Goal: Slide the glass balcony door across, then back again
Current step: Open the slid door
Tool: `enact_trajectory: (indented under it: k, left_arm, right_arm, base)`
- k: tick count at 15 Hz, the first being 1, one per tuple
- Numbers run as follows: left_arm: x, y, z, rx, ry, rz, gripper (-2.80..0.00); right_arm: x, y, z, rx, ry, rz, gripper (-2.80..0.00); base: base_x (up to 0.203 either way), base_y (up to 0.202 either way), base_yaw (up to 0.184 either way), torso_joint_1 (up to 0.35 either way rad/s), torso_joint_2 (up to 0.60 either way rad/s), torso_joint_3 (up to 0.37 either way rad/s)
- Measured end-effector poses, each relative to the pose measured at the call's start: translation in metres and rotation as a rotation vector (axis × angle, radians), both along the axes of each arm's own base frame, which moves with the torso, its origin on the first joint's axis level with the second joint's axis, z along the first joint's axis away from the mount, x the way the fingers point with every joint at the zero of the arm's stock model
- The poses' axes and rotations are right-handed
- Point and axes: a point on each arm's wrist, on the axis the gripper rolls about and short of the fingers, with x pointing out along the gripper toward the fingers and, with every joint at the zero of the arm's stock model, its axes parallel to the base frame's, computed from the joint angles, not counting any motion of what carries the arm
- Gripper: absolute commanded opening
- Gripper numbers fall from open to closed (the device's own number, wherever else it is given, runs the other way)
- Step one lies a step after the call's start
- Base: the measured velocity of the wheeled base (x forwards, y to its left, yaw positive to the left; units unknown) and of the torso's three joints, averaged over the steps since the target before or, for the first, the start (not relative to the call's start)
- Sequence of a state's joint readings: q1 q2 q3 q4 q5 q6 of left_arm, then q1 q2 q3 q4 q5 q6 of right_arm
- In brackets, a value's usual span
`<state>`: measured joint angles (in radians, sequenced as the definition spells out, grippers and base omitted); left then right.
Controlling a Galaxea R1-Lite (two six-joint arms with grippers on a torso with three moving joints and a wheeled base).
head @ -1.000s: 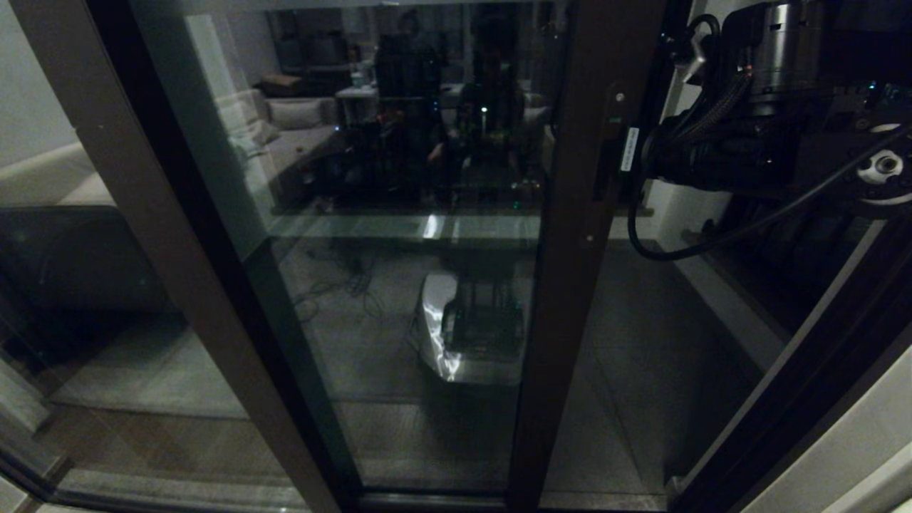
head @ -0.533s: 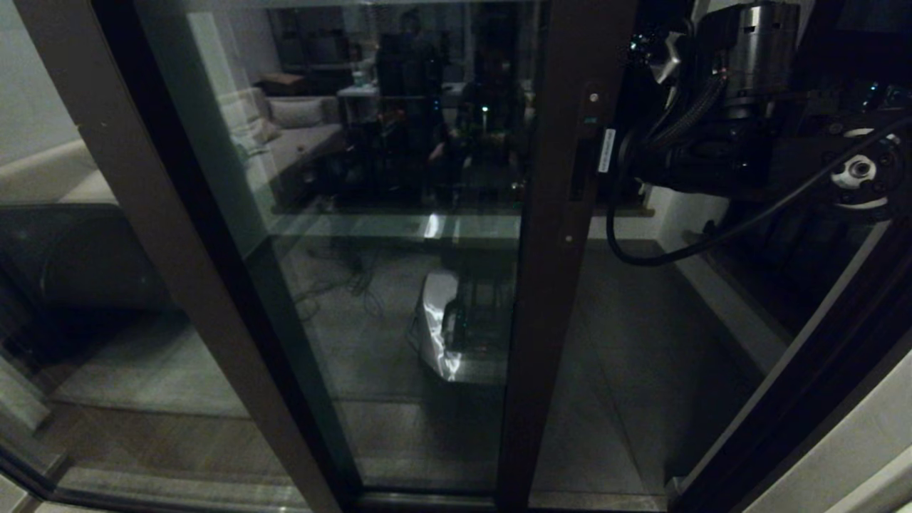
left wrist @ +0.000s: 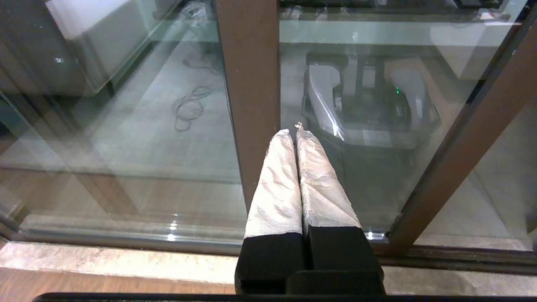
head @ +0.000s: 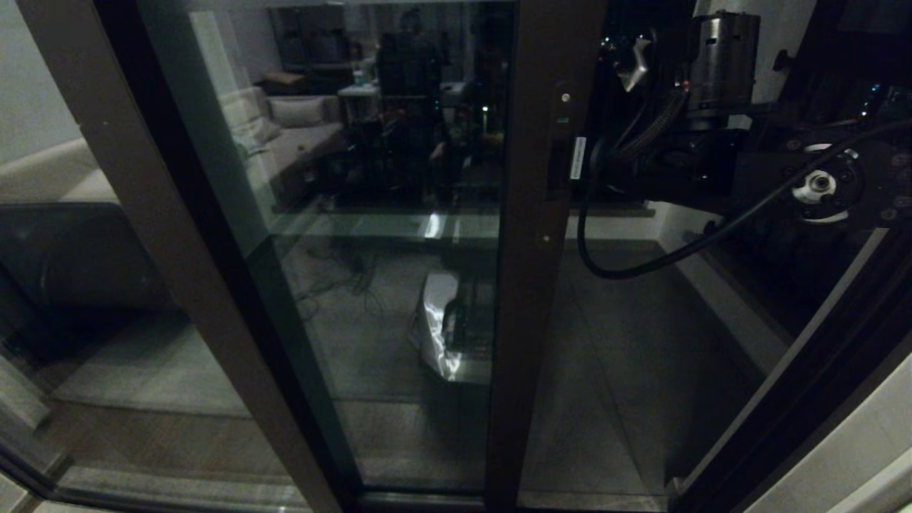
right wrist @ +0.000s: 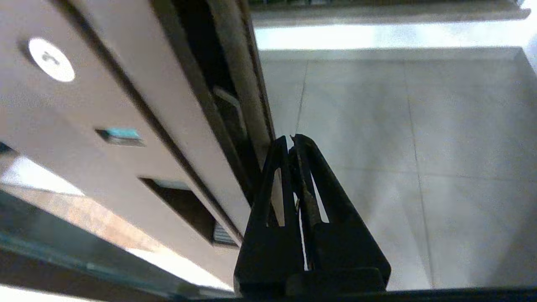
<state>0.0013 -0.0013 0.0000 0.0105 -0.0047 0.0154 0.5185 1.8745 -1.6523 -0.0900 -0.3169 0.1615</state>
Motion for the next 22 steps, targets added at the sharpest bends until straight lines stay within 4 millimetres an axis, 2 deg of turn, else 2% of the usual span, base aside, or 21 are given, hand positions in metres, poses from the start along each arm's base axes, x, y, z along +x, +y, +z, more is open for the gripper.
enact_trajectory:
  k: [8, 19, 22]
  left_arm:
    - [0.0, 0.0, 0.0, 0.0, 0.0, -0.001, -2.8]
    - [0.0, 0.0, 0.0, 0.0, 0.0, -0.001, -2.8]
    - [0.0, 0.0, 0.0, 0.0, 0.0, -0.001, -2.8]
  right_arm:
    - [0.0, 0.02, -0.01, 0.009, 0.015, 0.031, -2.8]
    - [-0.002, 0.033, -0.017, 0.01, 0.031, 0.058, -2.8]
    - [-0.007, 0.043, -0.019, 0.002, 0.032, 0.054, -2.8]
  base:
    - [0.0, 0.0, 0.0, 0.0, 0.0, 0.0]
    - [0.0, 0.0, 0.0, 0.0, 0.0, 0.0]
    - [0.0, 0.0, 0.0, 0.0, 0.0, 0.0]
